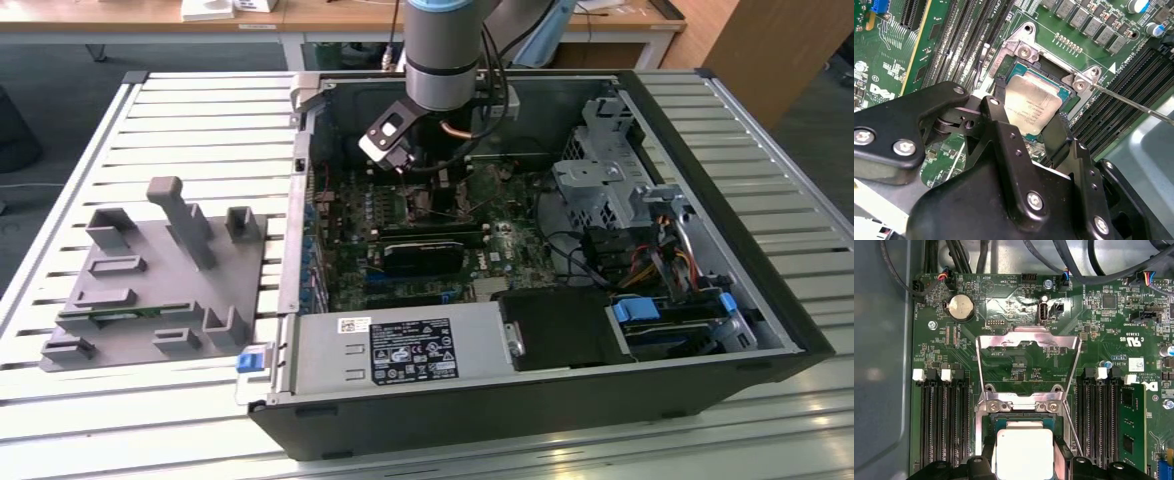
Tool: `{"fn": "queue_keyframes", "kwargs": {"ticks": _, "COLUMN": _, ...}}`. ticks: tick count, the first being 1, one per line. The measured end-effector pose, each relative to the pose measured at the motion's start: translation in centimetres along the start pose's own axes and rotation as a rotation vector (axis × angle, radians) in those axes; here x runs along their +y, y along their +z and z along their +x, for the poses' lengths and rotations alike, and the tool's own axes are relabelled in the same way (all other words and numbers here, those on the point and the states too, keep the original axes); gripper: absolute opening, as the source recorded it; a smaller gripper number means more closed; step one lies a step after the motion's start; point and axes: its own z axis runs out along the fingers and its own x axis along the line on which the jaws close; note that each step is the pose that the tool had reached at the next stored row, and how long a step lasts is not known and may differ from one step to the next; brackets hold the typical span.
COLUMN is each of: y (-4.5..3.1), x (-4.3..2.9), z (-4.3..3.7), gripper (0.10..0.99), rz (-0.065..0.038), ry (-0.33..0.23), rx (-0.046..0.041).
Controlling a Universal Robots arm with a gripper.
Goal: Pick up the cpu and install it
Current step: 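Place the cpu into insertion slot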
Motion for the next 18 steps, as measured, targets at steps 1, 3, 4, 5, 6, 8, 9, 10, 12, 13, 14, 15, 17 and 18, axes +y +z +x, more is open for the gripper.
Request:
{"fn": "queue_keyframes", "kwargs": {"ticks": 1, "y": 0.01, "x": 0.01, "z": 0.0, "gripper": 0.537, "rz": 0.0, "ry": 0.0, "rx": 0.0001}}
{"fn": "queue_keyframes", "kwargs": {"ticks": 3, "y": 0.02, "x": 0.02, "z": 0.01, "gripper": 0.537, "rz": 0.0, "ry": 0.0, "rx": 0.0003}}
{"fn": "queue_keyframes", "kwargs": {"ticks": 4, "y": 0.03, "x": 0.03, "z": 0.0, "gripper": 0.537, "rz": 0.0, "ry": 0.0, "rx": 0.0002}}
{"fn": "queue_keyframes", "kwargs": {"ticks": 5, "y": 0.03, "x": 0.03, "z": 0.0, "gripper": 0.537, "rz": 0.0, "ry": 0.0, "rx": 0.0002}}
{"fn": "queue_keyframes", "kwargs": {"ticks": 6, "y": 0.04, "x": 0.04, "z": 0.01, "gripper": 0.537, "rz": 0.001, "ry": 0.0, "rx": 0.0003}}
{"fn": "queue_keyframes", "kwargs": {"ticks": 8, "y": 0.04, "x": 0.05, "z": 0.01, "gripper": 0.537, "rz": 0.001, "ry": 0.0, "rx": 0.0002}}
{"fn": "queue_keyframes", "kwargs": {"ticks": 9, "y": 0.05, "x": 0.07, "z": 0.01, "gripper": 0.537, "rz": 0.001, "ry": 0.0, "rx": 0.0003}}
{"fn": "queue_keyframes", "kwargs": {"ticks": 10, "y": 0.05, "x": 0.1, "z": 0.0, "gripper": 0.537, "rz": 0.001, "ry": 0.0, "rx": 0.0002}}
{"fn": "queue_keyframes", "kwargs": {"ticks": 12, "y": 0.06, "x": 0.18, "z": 0.0, "gripper": 0.537, "rz": 0.001, "ry": 0.0, "rx": 0.0001}}
{"fn": "queue_keyframes", "kwargs": {"ticks": 13, "y": 0.06, "x": 0.2, "z": 0.0, "gripper": 0.537, "rz": 0.001, "ry": 0.001, "rx": 0.0001}}
{"fn": "queue_keyframes", "kwargs": {"ticks": 14, "y": 0.06, "x": 0.2, "z": 0.0, "gripper": 0.537, "rz": 0.001, "ry": 0.001, "rx": 0.0001}}
{"fn": "queue_keyframes", "kwargs": {"ticks": 15, "y": 0.07, "x": 0.2, "z": 0.01, "gripper": 0.537, "rz": 0.001, "ry": 0.001, "rx": 0.0002}}
{"fn": "queue_keyframes", "kwargs": {"ticks": 17, "y": 0.07, "x": 0.21, "z": 0.01, "gripper": 0.537, "rz": 0.001, "ry": 0.001, "rx": 0.0002}}
{"fn": "queue_keyframes", "kwargs": {"ticks": 18, "y": 0.07, "x": 0.21, "z": 0.01, "gripper": 0.537, "rz": 0.001, "ry": 0.001, "rx": 0.0003}}
